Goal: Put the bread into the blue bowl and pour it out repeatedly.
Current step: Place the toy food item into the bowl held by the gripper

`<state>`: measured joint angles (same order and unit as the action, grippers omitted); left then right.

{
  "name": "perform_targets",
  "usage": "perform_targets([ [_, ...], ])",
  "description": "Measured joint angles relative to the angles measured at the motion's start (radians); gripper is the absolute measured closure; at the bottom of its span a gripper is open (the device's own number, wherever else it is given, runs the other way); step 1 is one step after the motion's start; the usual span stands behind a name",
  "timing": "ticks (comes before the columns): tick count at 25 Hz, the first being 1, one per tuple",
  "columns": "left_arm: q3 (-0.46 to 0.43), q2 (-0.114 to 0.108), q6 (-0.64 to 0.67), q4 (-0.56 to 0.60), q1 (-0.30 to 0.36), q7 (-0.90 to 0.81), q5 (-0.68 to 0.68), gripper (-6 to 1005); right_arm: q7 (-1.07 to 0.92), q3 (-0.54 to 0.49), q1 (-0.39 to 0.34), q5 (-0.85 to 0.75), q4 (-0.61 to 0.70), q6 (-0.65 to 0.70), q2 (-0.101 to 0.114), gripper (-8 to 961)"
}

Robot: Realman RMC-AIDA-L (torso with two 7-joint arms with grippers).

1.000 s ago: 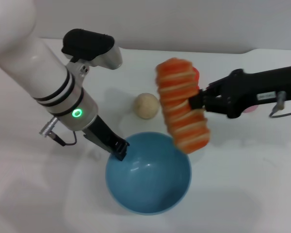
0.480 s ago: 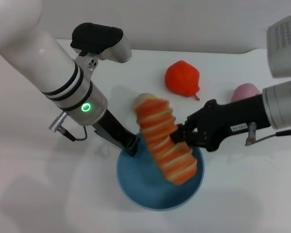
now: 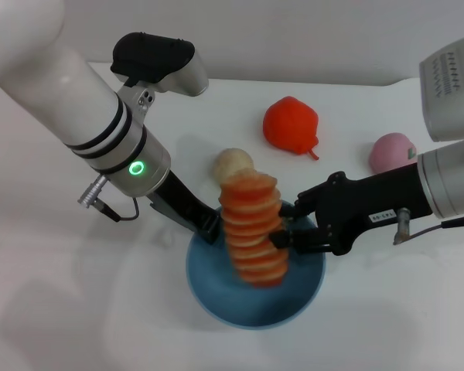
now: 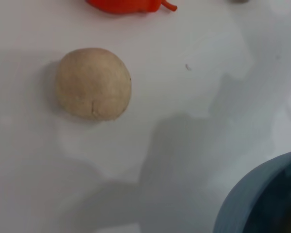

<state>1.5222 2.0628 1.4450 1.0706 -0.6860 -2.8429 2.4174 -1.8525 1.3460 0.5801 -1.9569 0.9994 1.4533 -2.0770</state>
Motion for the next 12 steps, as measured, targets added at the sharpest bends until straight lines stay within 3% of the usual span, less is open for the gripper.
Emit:
perform_targets([
  [4, 0.0, -0.001, -0.018, -0.002, 0.0, 0.001, 0.003, 979, -0.004, -0.049, -0.022, 0.001, 0.026, 0.006, -0.001, 615],
  [8, -0.005, -0.003, -0.058, -0.003, 0.0, 0.001, 0.008, 980, -0.007, -0.163, -0.05, 0.005, 0.05, 0.039, -0.001, 454],
  [12, -0.011, -0.003, -0.122, 0.005, -0.005, 0.002, 0.009, 980, -0.008, -0.312, -0.08, 0.007, 0.05, 0.082, -0.001, 424],
])
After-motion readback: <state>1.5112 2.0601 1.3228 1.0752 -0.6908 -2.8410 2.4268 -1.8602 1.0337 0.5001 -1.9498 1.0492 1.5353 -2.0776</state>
